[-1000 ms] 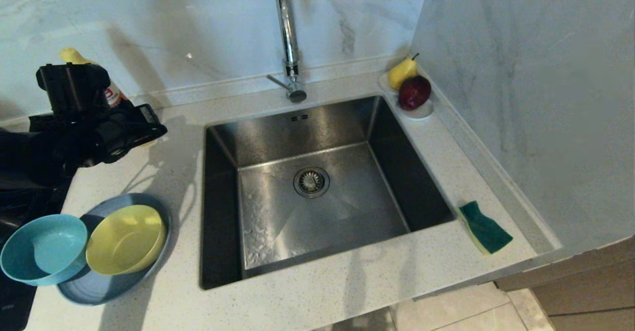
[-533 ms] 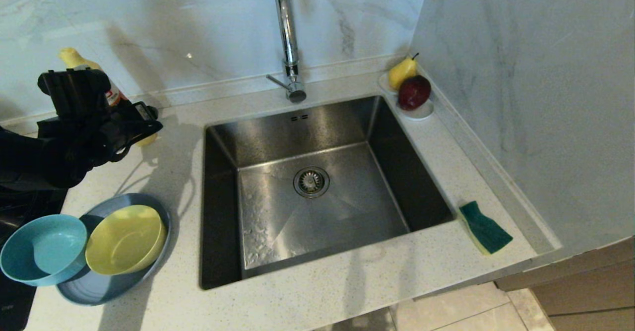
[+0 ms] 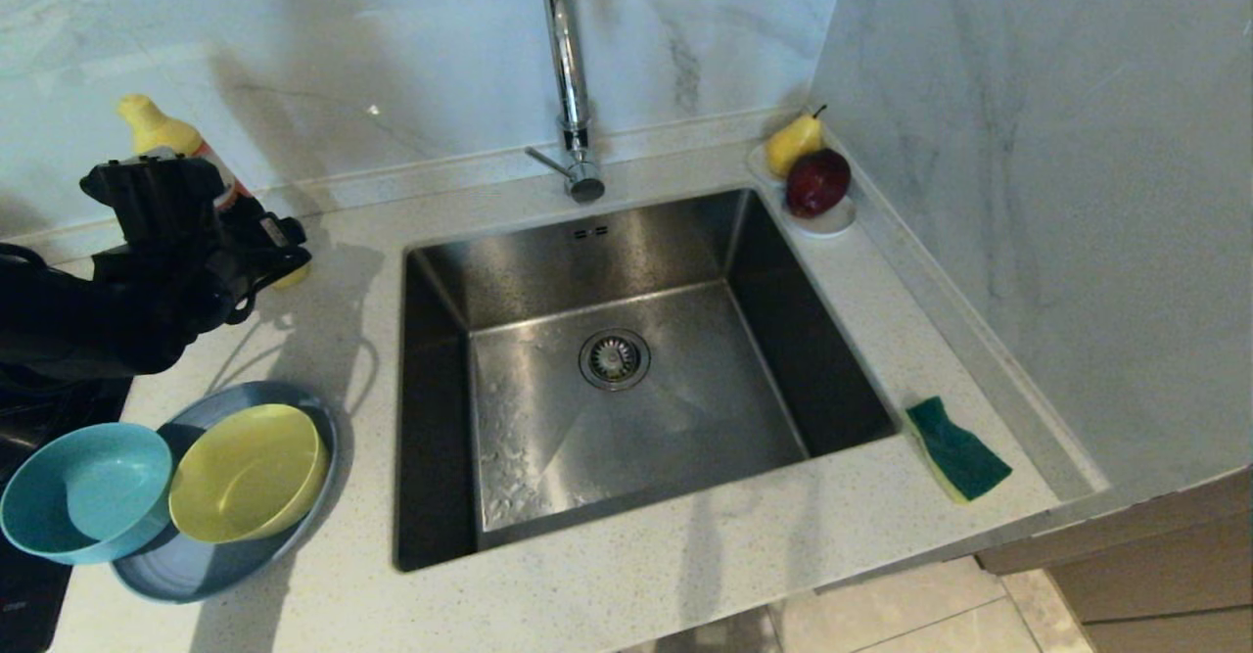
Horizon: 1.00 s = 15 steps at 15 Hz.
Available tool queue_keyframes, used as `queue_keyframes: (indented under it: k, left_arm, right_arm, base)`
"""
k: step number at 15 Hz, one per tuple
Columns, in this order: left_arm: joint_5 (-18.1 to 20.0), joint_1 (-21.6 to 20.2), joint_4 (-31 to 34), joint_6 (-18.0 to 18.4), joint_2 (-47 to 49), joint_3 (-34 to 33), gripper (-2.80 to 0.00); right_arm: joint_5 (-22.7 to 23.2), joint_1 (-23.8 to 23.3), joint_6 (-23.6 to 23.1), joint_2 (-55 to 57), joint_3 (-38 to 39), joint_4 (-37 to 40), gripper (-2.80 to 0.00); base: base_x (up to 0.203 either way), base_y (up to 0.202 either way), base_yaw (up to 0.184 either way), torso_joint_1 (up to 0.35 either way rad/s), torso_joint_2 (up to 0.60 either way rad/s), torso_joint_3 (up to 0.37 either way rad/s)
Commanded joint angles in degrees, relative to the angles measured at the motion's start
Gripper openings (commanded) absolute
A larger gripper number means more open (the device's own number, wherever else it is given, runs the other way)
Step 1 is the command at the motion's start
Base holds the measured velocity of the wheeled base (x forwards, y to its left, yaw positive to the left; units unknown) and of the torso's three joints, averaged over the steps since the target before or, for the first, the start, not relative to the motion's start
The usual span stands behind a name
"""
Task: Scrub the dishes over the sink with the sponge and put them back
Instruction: Grab the dish soap
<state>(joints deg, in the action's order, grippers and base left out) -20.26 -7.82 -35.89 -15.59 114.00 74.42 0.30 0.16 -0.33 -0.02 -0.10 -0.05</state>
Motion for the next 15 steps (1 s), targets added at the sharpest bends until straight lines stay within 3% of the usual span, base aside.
queue_keyframes:
  k: [1,12,15]
  left_arm:
    - [-0.1,-0.4,-1.9,-0.1,3.7,2.4,0.00]
    - [0.4,-1.6,-2.2,0.4,13.7,15.4,0.00]
    - [0.4,-2.2,-6.3,0.9,14.6,16.2,0.00]
  right_arm:
    - [0.0,0.0,0.0,-0.1,0.0,0.0,-2.80]
    - [0.0,0.0,0.0,-0.1,0.0,0.0,-2.80]
    - [0.0,0.0,0.0,-0.1,0.0,0.0,-2.80]
  base:
    - [0.000,0.000,0.000,0.000,0.00,0.000]
    - [0.000,0.000,0.000,0.000,0.00,0.000]
    - [0.000,0.000,0.000,0.000,0.00,0.000]
